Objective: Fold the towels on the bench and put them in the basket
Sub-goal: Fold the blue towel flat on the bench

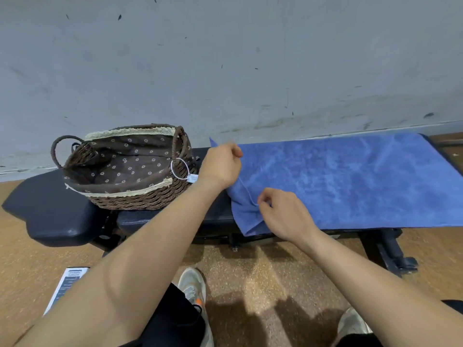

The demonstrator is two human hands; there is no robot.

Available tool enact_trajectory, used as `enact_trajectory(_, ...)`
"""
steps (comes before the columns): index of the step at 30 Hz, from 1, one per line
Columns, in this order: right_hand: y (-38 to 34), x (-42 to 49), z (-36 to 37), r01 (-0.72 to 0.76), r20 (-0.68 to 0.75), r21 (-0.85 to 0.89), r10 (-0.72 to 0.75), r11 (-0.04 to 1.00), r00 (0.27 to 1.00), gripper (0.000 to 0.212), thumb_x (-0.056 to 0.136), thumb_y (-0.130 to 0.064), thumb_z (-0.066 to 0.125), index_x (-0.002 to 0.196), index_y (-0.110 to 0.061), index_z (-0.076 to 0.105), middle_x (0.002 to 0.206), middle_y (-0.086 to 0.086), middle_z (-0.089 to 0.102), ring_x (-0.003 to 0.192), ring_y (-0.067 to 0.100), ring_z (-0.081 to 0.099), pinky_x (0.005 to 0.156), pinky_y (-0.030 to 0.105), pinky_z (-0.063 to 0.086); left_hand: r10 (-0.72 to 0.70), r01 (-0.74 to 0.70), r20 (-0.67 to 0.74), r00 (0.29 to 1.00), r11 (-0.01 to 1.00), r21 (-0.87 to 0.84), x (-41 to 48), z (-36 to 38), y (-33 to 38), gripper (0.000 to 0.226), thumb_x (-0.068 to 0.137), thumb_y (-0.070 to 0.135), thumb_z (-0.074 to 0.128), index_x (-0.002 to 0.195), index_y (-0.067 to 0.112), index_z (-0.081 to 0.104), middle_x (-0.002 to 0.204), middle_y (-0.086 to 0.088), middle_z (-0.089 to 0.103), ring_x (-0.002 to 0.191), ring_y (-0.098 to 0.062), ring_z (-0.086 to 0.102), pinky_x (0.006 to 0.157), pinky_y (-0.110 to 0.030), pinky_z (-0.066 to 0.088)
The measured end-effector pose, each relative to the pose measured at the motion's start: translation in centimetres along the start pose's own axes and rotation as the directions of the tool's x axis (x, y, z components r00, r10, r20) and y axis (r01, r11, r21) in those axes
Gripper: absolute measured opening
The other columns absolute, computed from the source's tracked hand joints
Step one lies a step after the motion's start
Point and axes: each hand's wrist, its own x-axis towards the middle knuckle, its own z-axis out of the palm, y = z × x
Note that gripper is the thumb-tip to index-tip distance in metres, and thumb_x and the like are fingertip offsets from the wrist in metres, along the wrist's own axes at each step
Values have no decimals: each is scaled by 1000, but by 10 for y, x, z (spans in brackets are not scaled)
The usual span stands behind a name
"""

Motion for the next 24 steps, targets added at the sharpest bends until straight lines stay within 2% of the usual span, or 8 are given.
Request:
enact_trajectory(2, 6, 2, -2, -11, 7, 7, 11, 1000, 1000, 16, 92, -24, 42, 87, -22, 57, 71, -2, 60, 75, 29, 59, 60, 36, 44, -13, -1, 76, 997, 983, 182, 35, 7, -2, 35, 88, 2, 46, 115, 15, 64, 120, -11, 65, 113, -31, 59, 96, -37, 48)
enact_trajectory(5, 11, 2, -8, 21, 11, -10, -21, 1000, 1000, 9, 89, -28, 47, 86, -27, 55, 68, -6, 58, 72, 22, 58, 56, 32, 35, -50, 6, 96, 994, 910, 415, 72, 11, -12, 39, 89, 0, 44, 126, 7, 55, 128, -21, 56, 119, -39, 54, 98, -44, 47)
enact_trajectory(9, 23, 6, -21, 9, 49, -22, -8, 1000, 999, 2, 83, -30, 56, 84, -28, 56, 72, -9, 63, 74, 13, 60, 58, 32, 45, -186, 105, 93, 978, 828, 551, 102, 13, -18, 37, 89, -1, 45, 123, 4, 55, 129, -22, 56, 118, -40, 57, 88, -43, 50)
enact_trajectory(14, 44, 18, -39, -51, 7, -73, 52, 996, 999, 6, 85, -31, 55, 91, -29, 57, 84, -11, 67, 89, 18, 63, 69, 34, 50, -95, 33, 55, 994, 737, 675, 116, 12, -6, 33, 83, -10, 47, 110, -1, 63, 111, -22, 63, 102, -41, 63, 75, -41, 51)
enact_trajectory(17, 58, 23, -56, -97, -16, -85, 96, 992, 995, 3, 88, -32, 57, 91, -32, 56, 92, -12, 68, 98, 20, 63, 74, 35, 50, -86, 19, 84, 993, 803, 596, 120, 7, 7, 29, 82, -3, 53, 105, 8, 68, 110, -18, 66, 99, -39, 64, 79, -39, 54)
enact_trajectory(20, 73, 19, -77, -141, -23, -85, 140, 986, 990, 8, 91, -32, 60, 85, -31, 54, 88, -14, 65, 99, 18, 61, 72, 33, 47, -49, -21, 146, 988, 898, 440, 118, 1, 26, 23, 82, 4, 57, 90, 23, 66, 108, -7, 68, 102, -31, 64, 87, -35, 53)
enact_trajectory(22, 85, 12, -95, -177, -39, -84, 174, 981, 984, 8, 91, -31, 61, 85, -30, 56, 86, -14, 63, 97, 17, 60, 71, 32, 45, -33, -31, 214, 976, 956, 291, 116, 1, 40, 20, 83, 5, 61, 90, 24, 64, 101, -4, 71, 96, -25, 64, 83, -31, 50)
enact_trajectory(24, 100, 2, -113, -212, -75, -74, 206, 975, 976, 9, 90, -32, 63, 84, -30, 56, 84, -15, 62, 95, 17, 60, 73, 33, 46, -24, -22, 293, 956, 988, 154, 112, 3, 54, 15, 83, 9, 68, 92, 20, 65, 89, -2, 74, 83, -21, 64, 81, -31, 53)
